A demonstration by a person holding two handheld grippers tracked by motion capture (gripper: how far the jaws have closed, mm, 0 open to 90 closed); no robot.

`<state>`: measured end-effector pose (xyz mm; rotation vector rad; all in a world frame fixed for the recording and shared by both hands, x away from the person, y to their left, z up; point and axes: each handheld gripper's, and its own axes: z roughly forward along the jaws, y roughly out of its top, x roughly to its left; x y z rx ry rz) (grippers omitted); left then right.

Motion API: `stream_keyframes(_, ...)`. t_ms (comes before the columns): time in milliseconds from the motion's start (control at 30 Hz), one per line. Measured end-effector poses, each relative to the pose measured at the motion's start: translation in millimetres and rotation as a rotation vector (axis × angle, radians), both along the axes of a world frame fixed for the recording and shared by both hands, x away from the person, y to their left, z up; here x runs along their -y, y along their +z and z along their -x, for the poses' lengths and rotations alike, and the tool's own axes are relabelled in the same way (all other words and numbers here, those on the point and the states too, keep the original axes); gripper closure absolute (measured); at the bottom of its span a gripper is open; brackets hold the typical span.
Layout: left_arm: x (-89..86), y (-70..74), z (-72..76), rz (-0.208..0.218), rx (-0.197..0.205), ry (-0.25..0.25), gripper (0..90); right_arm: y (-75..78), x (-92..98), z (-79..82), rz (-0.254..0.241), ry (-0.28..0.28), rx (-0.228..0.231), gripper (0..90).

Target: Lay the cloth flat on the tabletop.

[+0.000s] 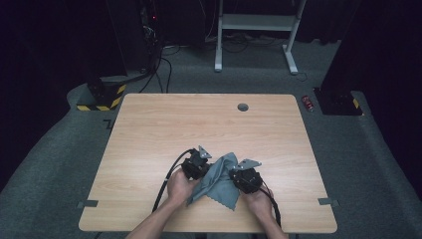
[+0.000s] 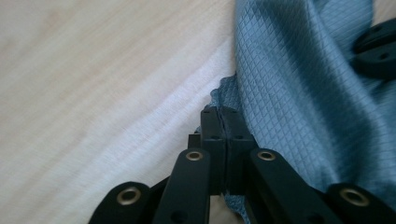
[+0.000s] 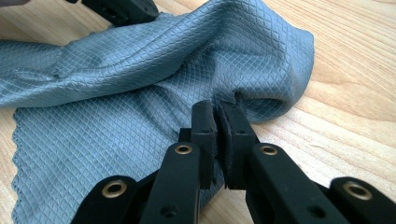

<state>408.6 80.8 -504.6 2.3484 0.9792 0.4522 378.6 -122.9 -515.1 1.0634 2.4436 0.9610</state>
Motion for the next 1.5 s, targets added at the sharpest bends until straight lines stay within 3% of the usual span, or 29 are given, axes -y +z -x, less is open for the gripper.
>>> stream_keyframes(67, -4.1, 1.6, -3.1, 0.05, -0.025, 0.015, 90.0, 0.2, 0.4, -0.7, -0.001, 0.003, -0.001, 84.7)
stream_keyframes(167, -19.3, 13.6, -7.8, 0.083, 0.003, 0.049, 90.0, 0.9, 2.2, 1.3, 0.001, 0.003, -0.005, 84.7)
stream_keyframes(333, -54.3, 33.1, -19.5, 0.072, 0.044, 0.136, 90.0, 10.3, 8.2, 4.3, 0.007, -0.002, 0.012, 85.9)
stream_keyframes(400, -65.6, 34.1, -27.7, 0.048, 0.043, 0.174, 90.0, 13.4, 11.4, 3.4, 0.008, -0.011, 0.015, 86.7)
stream_keyframes(467, -72.3, 31.5, -33.8, 0.056, 0.049, 0.22, 89.2, 14.4, 14.5, -0.1, 0.015, -0.026, 0.015, 86.6)
stream_keyframes(533, -77.3, 27.0, -38.8, 0.079, 0.029, 0.272, 84.1, 13.9, 15.8, -2.2, 0.017, -0.036, 0.011, 86.2)
stream_keyframes(600, -77.7, 27.0, -36.3, 0.111, 0.028, 0.291, 72.5, 13.3, 16.3, -3.4, 0.01, -0.05, 0.003, 84.6)
stream_keyframes(667, -76.1, 28.6, -32.4, 0.127, 0.036, 0.289, 63.9, 13.1, 17.2, -4.4, 0.001, -0.056, 0.0, 83.9)
stream_keyframes(700, -73.0, 31.0, -25.6, 0.145, 0.041, 0.27, 63.9, 13.1, 17.8, -5.4, -0.01, -0.067, -0.007, 82.9)
stream_keyframes(733, -69.7, 32.2, -19.4, 0.163, 0.035, 0.246, 55.9, 13.0, 18.9, -8.7, -0.031, -0.091, -0.023, 79.7)
stream_keyframes(767, -62.3, 32.0, -7.6, 0.155, 0.019, 0.193, 54.6, 12.9, 19.0, -10.0, -0.036, -0.098, -0.028, 78.6)
stream_keyframes(867, -52.4, 24.4, 12.2, 0.133, 0.015, 0.142, 51.8, 12.9, 17.0, -15.7, -0.03, -0.134, -0.028, 73.8)
stream_keyframes(900, -52.4, 24.4, 12.2, 0.133, 0.015, 0.142, 51.3, 13.0, 15.7, -17.8, -0.029, -0.144, -0.031, 72.9)
stream_keyframes(933, -51.2, 17.1, 22.1, 0.134, 0.007, 0.138, 50.6, 12.9, 14.4, -19.6, -0.037, -0.147, -0.033, 72.2)
stream_keyframes(1000, -54.2, 10.6, 31.7, 0.178, -0.001, 0.155, 50.0, 12.7, 10.9, -23.0, -0.059, -0.15, -0.047, 70.5)
stream_keyframes(1033, -54.7, 7.6, 36.0, 0.18, 0.001, 0.158, 50.0, 12.6, 8.9, -24.6, -0.068, -0.154, -0.056, 69.7)
stream_keyframes(1233, -59.5, -2.6, 46.6, 0.14, 0.013, 0.175, 49.5, 11.4, 2.0, -34.3, -0.113, -0.158, -0.09, 65.6)
stream_keyframes(1333, -66.2, -6.3, 46.2, 0.111, 0.015, 0.194, 48.7, 9.3, -3.0, -42.0, -0.111, -0.151, -0.112, 71.5)
stream_keyframes(1400, -70.6, -9.4, 45.7, 0.132, 0.009, 0.21, 46.8, 7.2, -5.7, -45.7, -0.11, -0.145, -0.124, 79.2)
stream_keyframes(1433, -70.6, -9.4, 45.7, 0.132, 0.009, 0.21, 47.0, 7.2, -5.7, -45.7, -0.11, -0.145, -0.124, 79.2)
stream_keyframes(1467, -75.2, -9.4, 45.3, 0.127, 0.014, 0.219, 46.8, 7.7, -7.1, -47.4, -0.11, -0.143, -0.12, 86.7)
stream_keyframes(1500, -77.1, -9.6, 45.3, 0.126, 0.015, 0.221, 46.7, 8.7, -7.4, -47.5, -0.11, -0.143, -0.118, 87.7)
